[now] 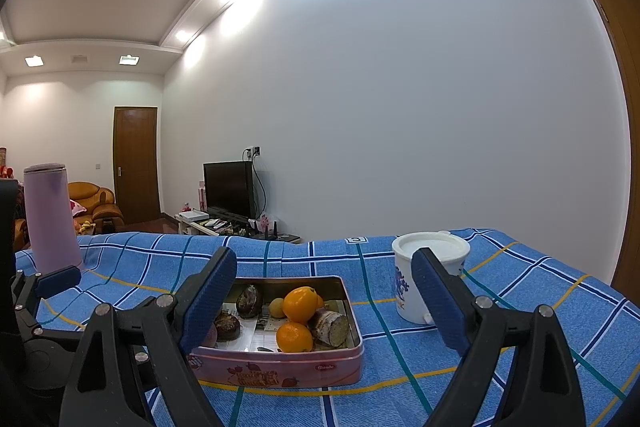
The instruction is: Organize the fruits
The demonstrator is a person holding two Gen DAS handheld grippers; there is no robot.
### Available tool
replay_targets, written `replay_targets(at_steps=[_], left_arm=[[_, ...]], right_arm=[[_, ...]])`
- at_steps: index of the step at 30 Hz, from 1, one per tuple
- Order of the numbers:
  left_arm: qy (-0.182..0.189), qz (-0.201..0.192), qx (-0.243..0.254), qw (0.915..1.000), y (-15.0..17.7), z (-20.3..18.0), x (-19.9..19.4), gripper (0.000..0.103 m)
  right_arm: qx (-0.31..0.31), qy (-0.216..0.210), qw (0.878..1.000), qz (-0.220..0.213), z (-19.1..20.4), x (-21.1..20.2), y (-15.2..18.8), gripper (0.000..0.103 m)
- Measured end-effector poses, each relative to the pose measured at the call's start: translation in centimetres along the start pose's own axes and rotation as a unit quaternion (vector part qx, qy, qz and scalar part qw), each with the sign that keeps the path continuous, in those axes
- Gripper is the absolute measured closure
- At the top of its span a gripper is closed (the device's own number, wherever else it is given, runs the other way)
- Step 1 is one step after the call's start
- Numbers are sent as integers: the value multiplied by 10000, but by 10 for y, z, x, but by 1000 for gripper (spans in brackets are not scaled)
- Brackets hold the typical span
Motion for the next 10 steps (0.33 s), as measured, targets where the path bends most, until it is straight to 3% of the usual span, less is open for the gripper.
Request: replay_targets(at_steps=[10], left_arm=[[95, 35, -13, 9999, 0, 0, 2, 0]], right_arm=[[13, 16, 10000, 49, -2, 4, 1, 13]])
Point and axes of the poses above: each gripper's, at about its wrist camera, not at the fingertips, and x roughly the way its jaws point, z to its left, y to its underside, the point moved 8 cm from there along x, roughly the way its jaws point, and after that the axes turned 8 degrees about z, right-handed, at the moved point
